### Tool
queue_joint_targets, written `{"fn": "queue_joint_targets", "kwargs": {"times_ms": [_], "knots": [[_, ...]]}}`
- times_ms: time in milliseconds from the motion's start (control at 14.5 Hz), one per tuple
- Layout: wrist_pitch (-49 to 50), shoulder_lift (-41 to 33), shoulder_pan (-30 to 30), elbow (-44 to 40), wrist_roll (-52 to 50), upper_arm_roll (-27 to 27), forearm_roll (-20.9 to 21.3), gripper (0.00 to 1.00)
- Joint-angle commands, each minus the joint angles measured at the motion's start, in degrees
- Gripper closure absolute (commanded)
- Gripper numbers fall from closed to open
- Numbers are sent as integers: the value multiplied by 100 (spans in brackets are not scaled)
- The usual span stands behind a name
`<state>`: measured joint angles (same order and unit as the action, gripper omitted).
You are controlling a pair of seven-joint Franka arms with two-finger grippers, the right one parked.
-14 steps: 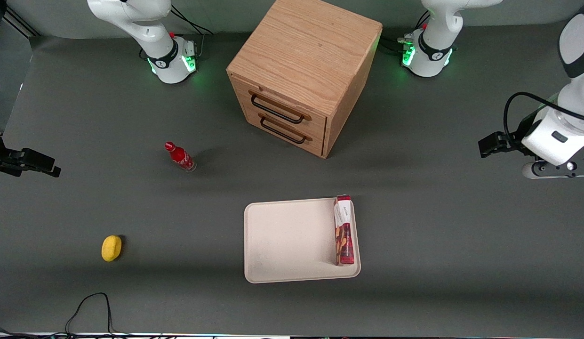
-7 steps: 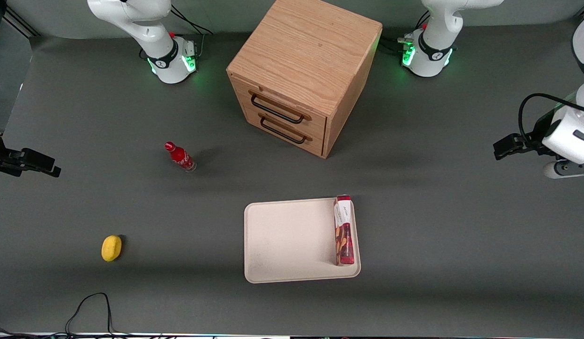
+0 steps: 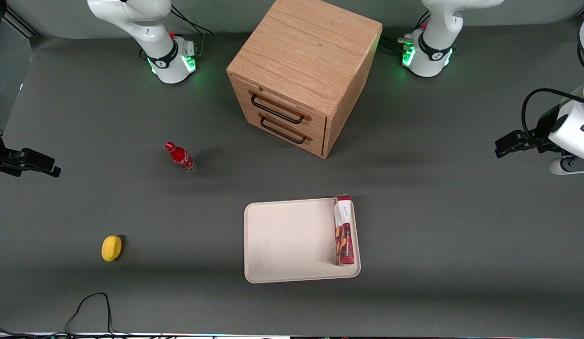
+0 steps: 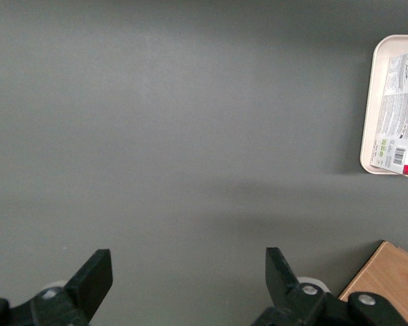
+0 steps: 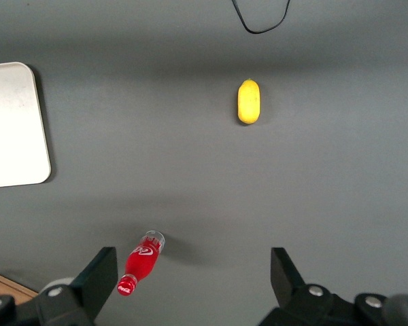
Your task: Place red cookie box on tray
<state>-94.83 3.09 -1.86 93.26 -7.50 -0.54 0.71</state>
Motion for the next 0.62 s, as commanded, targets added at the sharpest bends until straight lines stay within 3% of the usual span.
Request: {"fn": "queue_joint_targets", "kwargs": {"times_ms": [0,552], "knots": [[149,-72,186,-18,205,-139,-97,0],[193,-72,204,-54,170,-139,-106,0]]}}
